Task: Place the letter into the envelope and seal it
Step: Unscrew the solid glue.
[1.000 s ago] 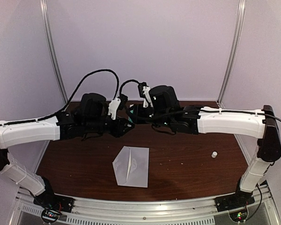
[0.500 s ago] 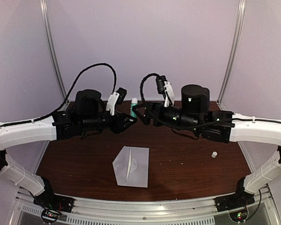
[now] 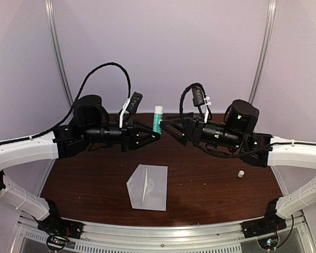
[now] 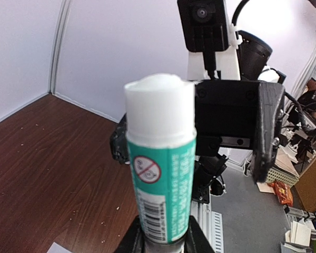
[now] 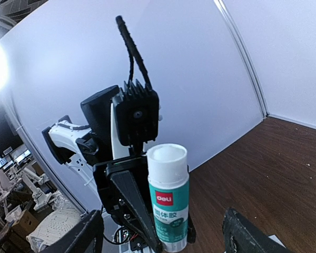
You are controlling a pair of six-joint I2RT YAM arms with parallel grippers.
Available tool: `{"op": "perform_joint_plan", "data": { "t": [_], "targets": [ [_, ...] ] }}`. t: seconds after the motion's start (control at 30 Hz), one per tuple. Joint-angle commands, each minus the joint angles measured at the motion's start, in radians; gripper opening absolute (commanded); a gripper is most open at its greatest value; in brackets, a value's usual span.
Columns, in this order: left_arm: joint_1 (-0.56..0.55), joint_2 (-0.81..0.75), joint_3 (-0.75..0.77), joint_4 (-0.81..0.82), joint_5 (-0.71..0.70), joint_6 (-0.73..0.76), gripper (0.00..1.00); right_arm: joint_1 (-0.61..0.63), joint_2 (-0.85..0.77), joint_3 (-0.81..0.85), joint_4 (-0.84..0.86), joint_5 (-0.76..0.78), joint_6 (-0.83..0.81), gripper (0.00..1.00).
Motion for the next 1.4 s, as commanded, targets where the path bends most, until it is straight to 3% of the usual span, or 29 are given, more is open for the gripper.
{"op": "perform_joint_plan", "data": {
  "t": [0.0, 0.27, 0.57, 0.8, 1.0, 1.13, 1.37],
  "targets": [
    [0.004, 0.002, 0.001, 0.087, 0.147, 0.024, 0.00, -0.003, -0.009, 0.003, 0.133, -0.133, 0.002, 0.77],
    [0.002, 0.003, 0.001, 0.089, 0.186, 0.026, 0.00, -0.010, 0.056, 0.058, 0.171, -0.210, 0.027, 0.54],
    [0.001, 0.013, 0.002, 0.087, 0.195, 0.026, 0.00, -0.009, 0.090, 0.082, 0.193, -0.252, 0.039, 0.42],
    [0.000, 0.009, 0.001, 0.086, 0.171, 0.027, 0.00, -0.010, 0.095, 0.080, 0.179, -0.235, 0.035, 0.18],
    [0.000, -0.010, -0.005, 0.075, 0.100, 0.035, 0.00, -0.009, 0.083, 0.090, 0.075, -0.139, -0.001, 0.09],
    [0.001, -0.024, -0.011, 0.063, 0.014, 0.040, 0.00, -0.009, 0.084, 0.128, -0.069, 0.028, -0.035, 0.04],
    [0.000, -0.022, 0.012, -0.015, -0.215, 0.045, 0.00, 0.000, 0.147, 0.196, -0.208, 0.202, -0.009, 0.01]
  ]
}}
